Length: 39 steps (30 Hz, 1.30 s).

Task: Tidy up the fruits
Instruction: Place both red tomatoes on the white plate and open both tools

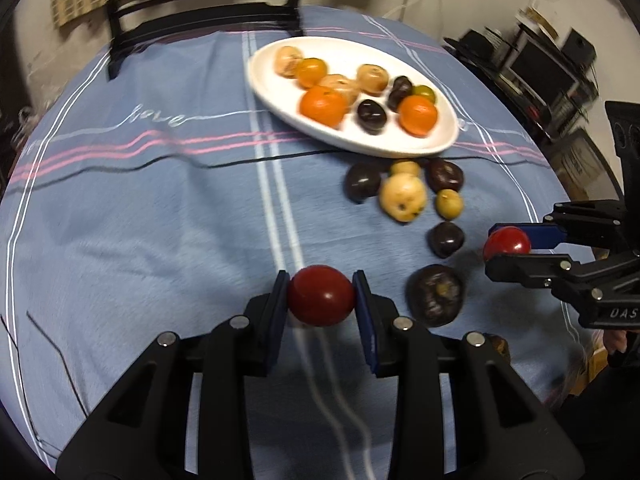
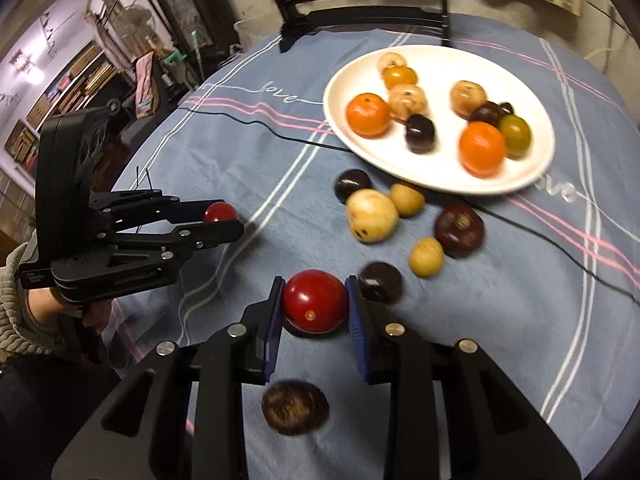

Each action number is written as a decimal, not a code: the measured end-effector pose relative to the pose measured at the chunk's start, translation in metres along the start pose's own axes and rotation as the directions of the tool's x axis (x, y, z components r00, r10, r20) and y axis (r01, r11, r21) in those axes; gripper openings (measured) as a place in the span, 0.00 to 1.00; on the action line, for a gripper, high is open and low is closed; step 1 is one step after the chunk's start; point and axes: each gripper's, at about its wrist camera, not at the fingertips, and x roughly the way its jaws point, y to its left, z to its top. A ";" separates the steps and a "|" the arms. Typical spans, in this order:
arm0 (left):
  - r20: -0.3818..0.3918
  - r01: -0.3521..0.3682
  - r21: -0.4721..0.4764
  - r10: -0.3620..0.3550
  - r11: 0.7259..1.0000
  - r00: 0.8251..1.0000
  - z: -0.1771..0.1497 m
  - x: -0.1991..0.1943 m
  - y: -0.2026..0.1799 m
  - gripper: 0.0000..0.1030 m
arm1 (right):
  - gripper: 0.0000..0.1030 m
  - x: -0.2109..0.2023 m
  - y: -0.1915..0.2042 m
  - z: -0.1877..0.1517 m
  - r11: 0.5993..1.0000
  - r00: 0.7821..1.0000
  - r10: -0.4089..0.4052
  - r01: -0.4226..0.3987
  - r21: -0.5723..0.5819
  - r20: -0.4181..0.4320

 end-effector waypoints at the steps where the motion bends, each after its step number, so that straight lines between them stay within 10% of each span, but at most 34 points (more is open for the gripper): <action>1: -0.003 0.003 0.020 -0.003 1.000 1.000 0.003 0.002 -0.007 0.32 | 0.30 -0.006 -0.002 -0.005 1.000 1.000 -0.008 0.008 0.015 0.013; 15: 0.062 0.007 0.154 -0.017 0.988 0.998 0.060 0.003 -0.059 0.32 | 0.30 -0.052 -0.052 -0.017 0.989 0.989 -0.068 0.050 0.139 0.128; 39: 0.078 -0.046 0.091 0.038 0.995 0.996 0.140 0.039 -0.048 0.32 | 0.30 -0.034 -0.099 0.084 0.997 0.978 -0.041 0.029 0.065 0.203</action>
